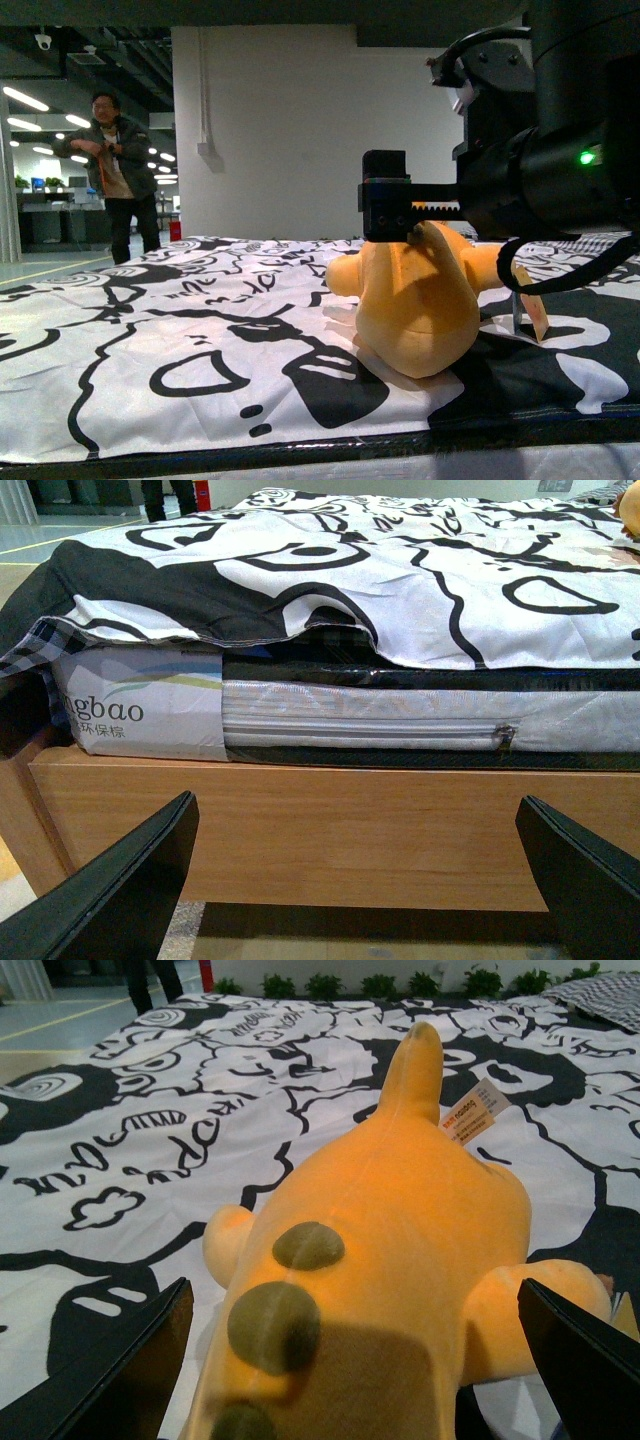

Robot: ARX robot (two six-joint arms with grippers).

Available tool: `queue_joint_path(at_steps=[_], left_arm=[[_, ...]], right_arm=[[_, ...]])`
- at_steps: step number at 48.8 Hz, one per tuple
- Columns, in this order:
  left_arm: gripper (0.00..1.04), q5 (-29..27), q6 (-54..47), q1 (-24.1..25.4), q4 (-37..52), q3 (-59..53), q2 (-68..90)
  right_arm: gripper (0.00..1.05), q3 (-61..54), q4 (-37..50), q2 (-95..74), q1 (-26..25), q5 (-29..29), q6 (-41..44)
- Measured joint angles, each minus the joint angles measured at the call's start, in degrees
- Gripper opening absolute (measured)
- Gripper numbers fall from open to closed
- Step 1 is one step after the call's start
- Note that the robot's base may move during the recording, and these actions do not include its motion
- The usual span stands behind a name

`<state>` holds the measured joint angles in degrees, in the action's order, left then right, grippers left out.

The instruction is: Put away toys

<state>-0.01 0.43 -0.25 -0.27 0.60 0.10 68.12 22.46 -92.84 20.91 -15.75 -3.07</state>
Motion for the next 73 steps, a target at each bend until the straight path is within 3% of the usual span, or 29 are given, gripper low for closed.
queue_joint_path(at_steps=[38, 48, 63, 73], left_arm=[[0.99, 0.0, 0.0, 0.0, 0.0, 0.0, 0.0], [0.99, 0.0, 0.0, 0.0, 0.0, 0.0, 0.0], [0.99, 0.0, 0.0, 0.0, 0.0, 0.0, 0.0], [0.99, 0.0, 0.0, 0.0, 0.0, 0.0, 0.0]], right_arm=[[0.98, 3.1, 0.5, -10.2, 2.9, -9.4, 6.2], [0.63, -1.9, 1.8, -6.7, 2.4, -7.0, 4.8], [0.15, -11.6, 1.4, 11.0, -1.2, 4.0, -2.2], [0.08, -20.2, -0.4, 27.6, -6.4, 14.4, -5.0]])
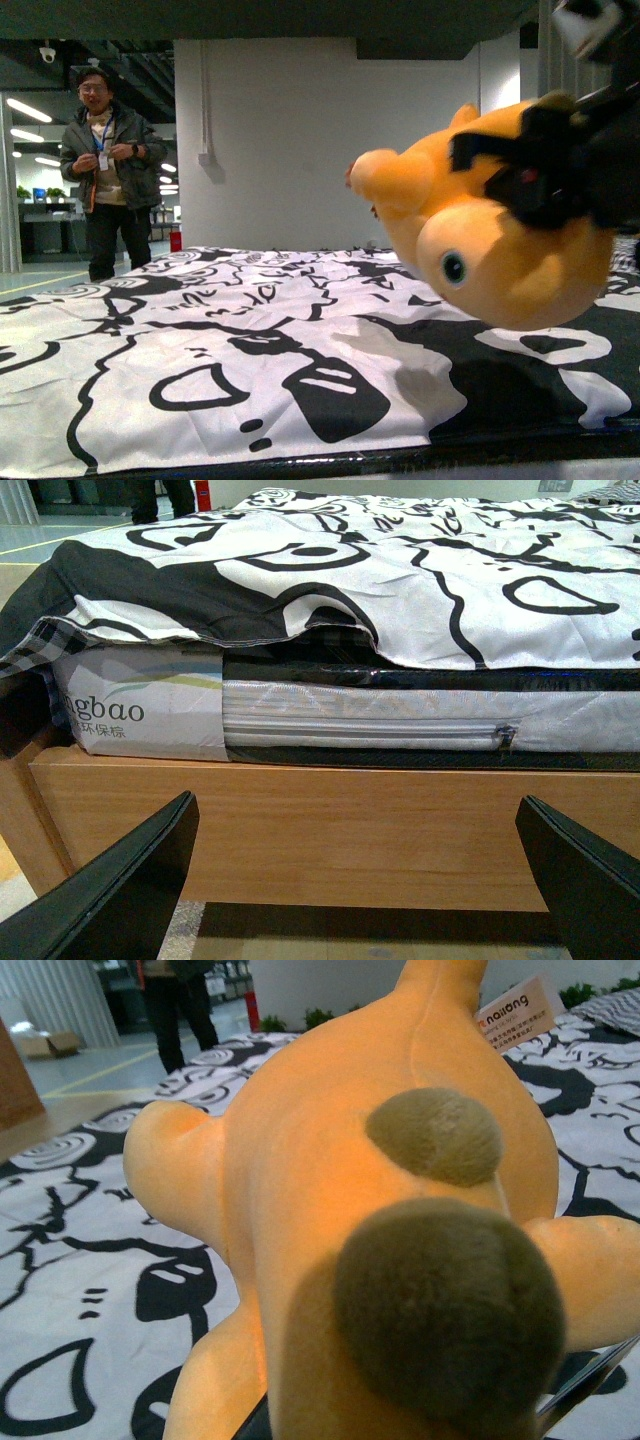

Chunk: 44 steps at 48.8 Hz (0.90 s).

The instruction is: Put away toys

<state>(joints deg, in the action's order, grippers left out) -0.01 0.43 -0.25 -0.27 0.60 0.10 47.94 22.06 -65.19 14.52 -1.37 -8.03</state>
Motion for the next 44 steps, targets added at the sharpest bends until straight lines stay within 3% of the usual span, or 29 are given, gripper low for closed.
queue_joint_path(at_steps=[7, 16, 22, 31, 44], left_arm=[[0.99, 0.0, 0.0, 0.0, 0.0, 0.0, 0.0], [0.99, 0.0, 0.0, 0.0, 0.0, 0.0, 0.0], [0.99, 0.0, 0.0, 0.0, 0.0, 0.0, 0.0], [0.99, 0.0, 0.0, 0.0, 0.0, 0.0, 0.0], [0.99, 0.0, 0.0, 0.0, 0.0, 0.0, 0.0]], right_arm=[[0.08, -6.6, -1.3, 9.9, -4.1, 6.7, -1.2], [0.07, -20.0, -6.0, 31.2, -15.7, 21.2, -3.5], [0.07, -25.3, -8.0, 39.7, -22.3, 26.9, -6.1], [0.07, -30.8, -11.4, 48.9, -25.8, 28.8, -8.1], [0.07, -37.6, -9.9, 54.4, -21.1, 23.5, -9.0]])
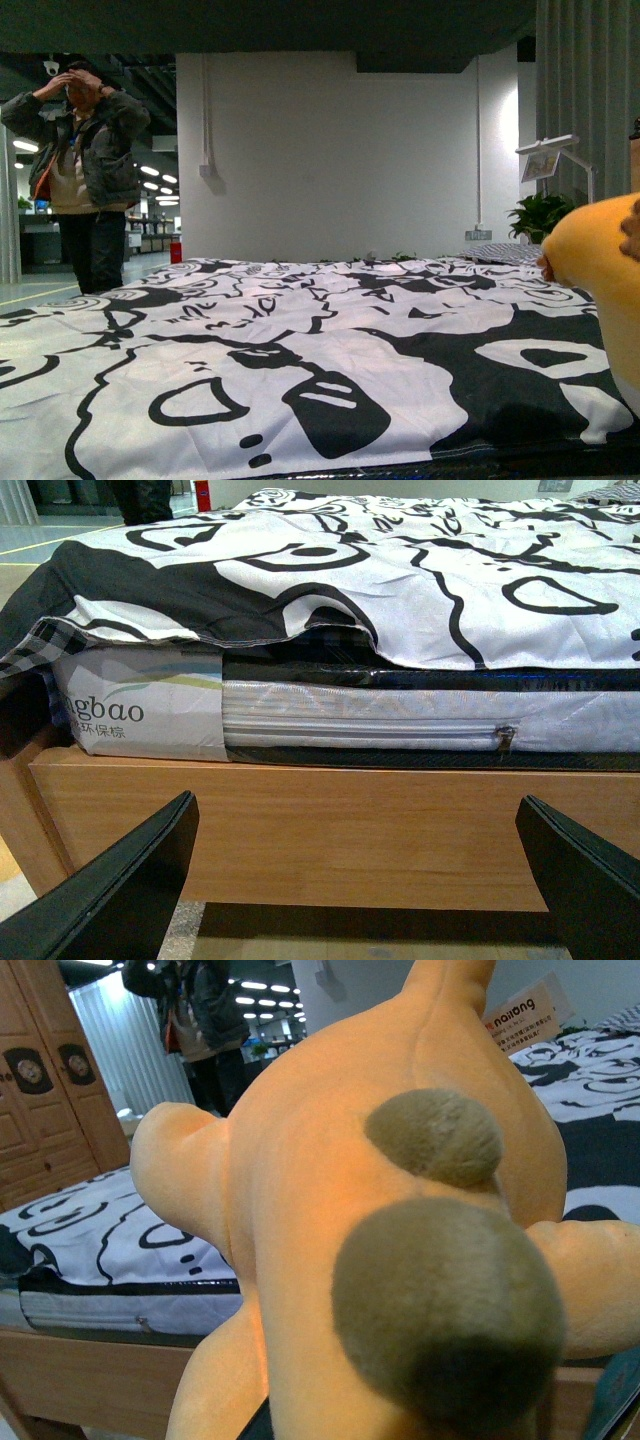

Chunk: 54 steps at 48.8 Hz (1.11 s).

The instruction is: Put away toys

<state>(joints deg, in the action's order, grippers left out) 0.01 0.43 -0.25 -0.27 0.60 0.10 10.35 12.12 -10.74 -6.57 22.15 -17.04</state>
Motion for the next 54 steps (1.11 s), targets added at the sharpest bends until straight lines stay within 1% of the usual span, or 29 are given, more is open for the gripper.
queue_joint_path(at_steps=[8, 14, 54], left_arm=[[0.99, 0.0, 0.0, 0.0, 0.0, 0.0, 0.0], [0.99, 0.0, 0.0, 0.0, 0.0, 0.0, 0.0], [0.99, -0.3, 0.0, 0.1, 0.0, 0.0, 0.0]], right_arm=[[0.07, -4.2, 0.1, 2.6, 4.2, -3.7, 1.1], [0.07, -5.4, -0.3, 3.7, 4.7, -6.1, 1.7], [0.07, -5.4, -0.3, 3.8, 4.9, -5.9, 1.8]])
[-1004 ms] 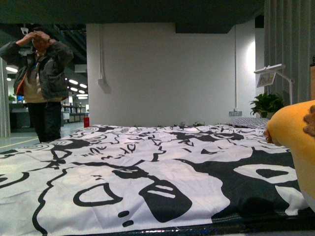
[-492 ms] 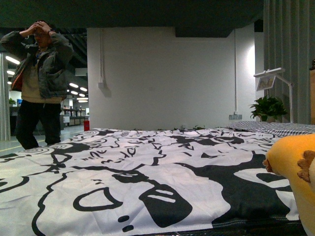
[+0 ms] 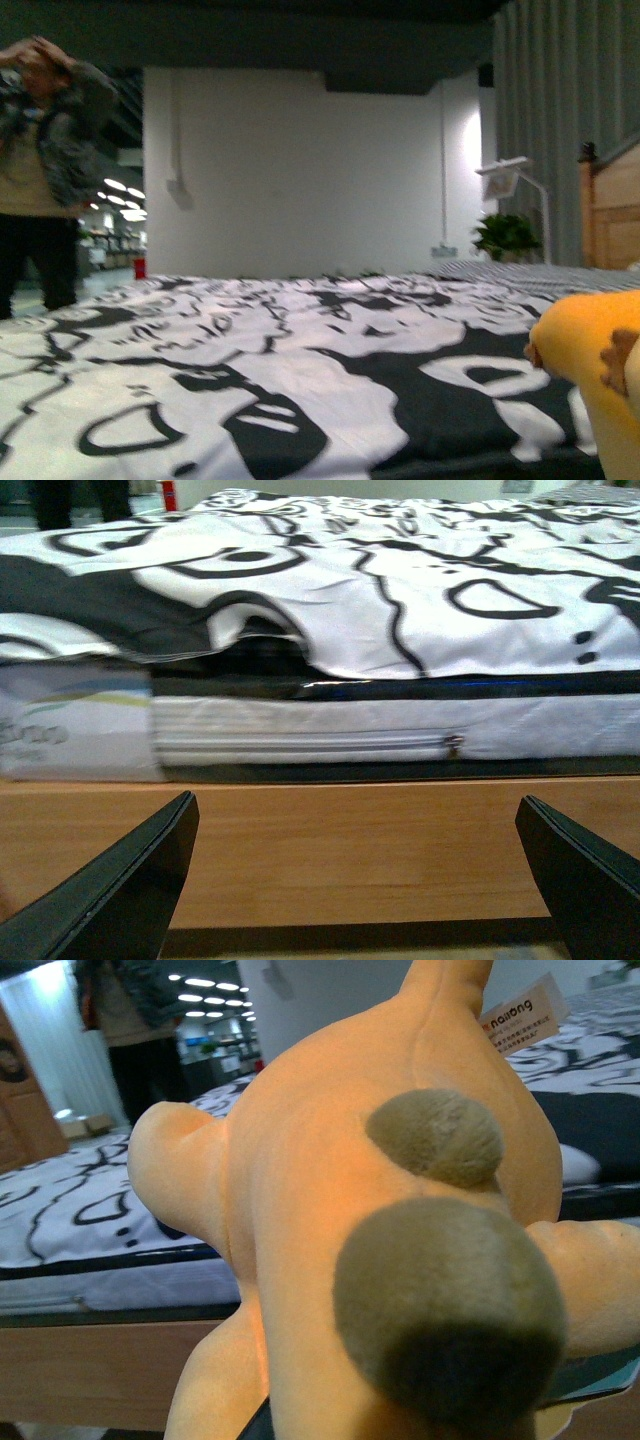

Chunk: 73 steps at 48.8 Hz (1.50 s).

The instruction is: Put away toys

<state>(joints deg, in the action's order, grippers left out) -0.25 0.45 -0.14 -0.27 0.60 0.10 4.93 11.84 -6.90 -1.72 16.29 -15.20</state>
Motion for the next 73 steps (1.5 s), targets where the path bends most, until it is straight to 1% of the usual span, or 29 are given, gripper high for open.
queue_joint_path(at_steps=[73], left_arm=[[0.99, 0.1, 0.0, 0.0, 0.0, 0.0, 0.0]], right_arm=[[0.07, 0.0, 0.0, 0.2, 0.0, -0.4, 0.0]])
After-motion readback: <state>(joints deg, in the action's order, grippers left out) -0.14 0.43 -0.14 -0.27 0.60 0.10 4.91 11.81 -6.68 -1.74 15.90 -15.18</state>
